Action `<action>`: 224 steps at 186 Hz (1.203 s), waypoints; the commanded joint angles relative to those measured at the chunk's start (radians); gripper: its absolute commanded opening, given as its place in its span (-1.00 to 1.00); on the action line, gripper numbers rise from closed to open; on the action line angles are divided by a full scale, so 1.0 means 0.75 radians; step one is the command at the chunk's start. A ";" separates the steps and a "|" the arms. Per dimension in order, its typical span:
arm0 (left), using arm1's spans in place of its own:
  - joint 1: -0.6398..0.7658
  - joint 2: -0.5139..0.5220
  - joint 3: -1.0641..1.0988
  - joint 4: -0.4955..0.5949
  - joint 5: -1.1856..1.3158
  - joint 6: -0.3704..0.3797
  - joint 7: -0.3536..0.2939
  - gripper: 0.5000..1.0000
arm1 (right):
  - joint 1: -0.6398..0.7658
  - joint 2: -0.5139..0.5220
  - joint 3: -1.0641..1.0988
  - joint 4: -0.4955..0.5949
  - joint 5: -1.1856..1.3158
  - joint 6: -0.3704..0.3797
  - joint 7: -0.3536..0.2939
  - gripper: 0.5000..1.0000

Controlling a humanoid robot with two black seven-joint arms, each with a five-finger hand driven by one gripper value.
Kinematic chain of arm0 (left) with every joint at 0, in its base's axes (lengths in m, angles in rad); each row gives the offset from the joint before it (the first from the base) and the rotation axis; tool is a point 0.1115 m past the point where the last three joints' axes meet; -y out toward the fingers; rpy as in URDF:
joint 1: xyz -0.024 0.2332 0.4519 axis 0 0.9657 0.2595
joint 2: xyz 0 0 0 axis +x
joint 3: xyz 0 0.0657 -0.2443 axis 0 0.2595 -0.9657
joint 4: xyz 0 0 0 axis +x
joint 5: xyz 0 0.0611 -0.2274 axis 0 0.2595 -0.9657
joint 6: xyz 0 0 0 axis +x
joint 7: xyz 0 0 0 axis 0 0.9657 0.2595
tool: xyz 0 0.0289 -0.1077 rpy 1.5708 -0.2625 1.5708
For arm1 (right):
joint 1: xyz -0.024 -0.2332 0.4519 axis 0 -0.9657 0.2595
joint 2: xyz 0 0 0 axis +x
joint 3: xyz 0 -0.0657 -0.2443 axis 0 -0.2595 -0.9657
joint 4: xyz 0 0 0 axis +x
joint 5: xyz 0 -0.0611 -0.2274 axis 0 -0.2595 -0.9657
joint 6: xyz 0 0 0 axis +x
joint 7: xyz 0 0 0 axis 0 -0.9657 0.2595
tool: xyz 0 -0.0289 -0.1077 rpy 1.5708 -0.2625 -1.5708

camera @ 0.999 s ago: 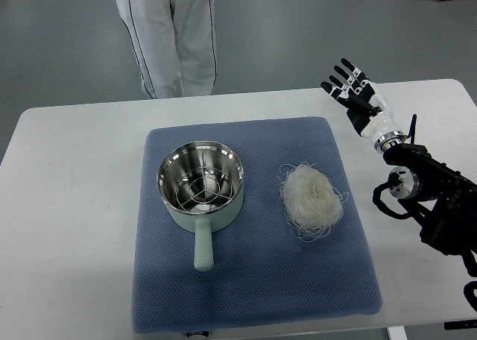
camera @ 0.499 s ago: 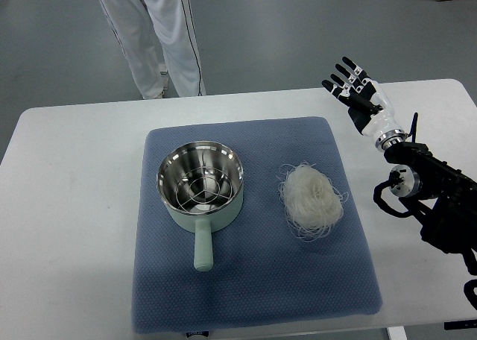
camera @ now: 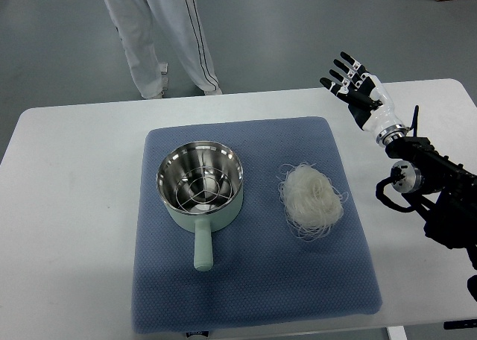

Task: Put vermicelli into pot with right hand

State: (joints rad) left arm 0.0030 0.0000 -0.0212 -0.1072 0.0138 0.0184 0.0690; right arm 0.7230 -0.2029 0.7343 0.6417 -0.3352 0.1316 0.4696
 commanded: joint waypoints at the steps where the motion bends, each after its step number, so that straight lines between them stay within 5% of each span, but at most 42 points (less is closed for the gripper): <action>1: 0.000 0.000 0.000 0.000 0.000 0.000 0.000 1.00 | 0.036 -0.040 -0.010 0.022 -0.199 -0.010 -0.002 0.65; 38: 0.000 0.000 0.000 0.000 0.000 0.000 0.000 1.00 | 0.069 -0.214 -0.036 0.157 -0.774 0.043 0.000 0.65; 114: -0.002 0.000 0.000 0.000 0.000 0.000 0.000 1.00 | 0.200 -0.545 -0.226 0.572 -1.404 0.393 0.075 0.65; 160: -0.002 0.000 0.000 0.000 0.000 0.000 0.000 1.00 | 0.280 -0.576 -0.363 0.705 -1.604 0.534 0.080 0.65; 224: -0.002 0.000 0.000 0.000 0.000 0.000 0.000 1.00 | 0.263 -0.515 -0.441 0.717 -1.819 0.506 0.073 0.64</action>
State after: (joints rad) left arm 0.0015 0.0000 -0.0215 -0.1074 0.0138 0.0184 0.0691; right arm 0.9277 -0.6105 0.4073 1.1744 -1.6734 0.5187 0.5258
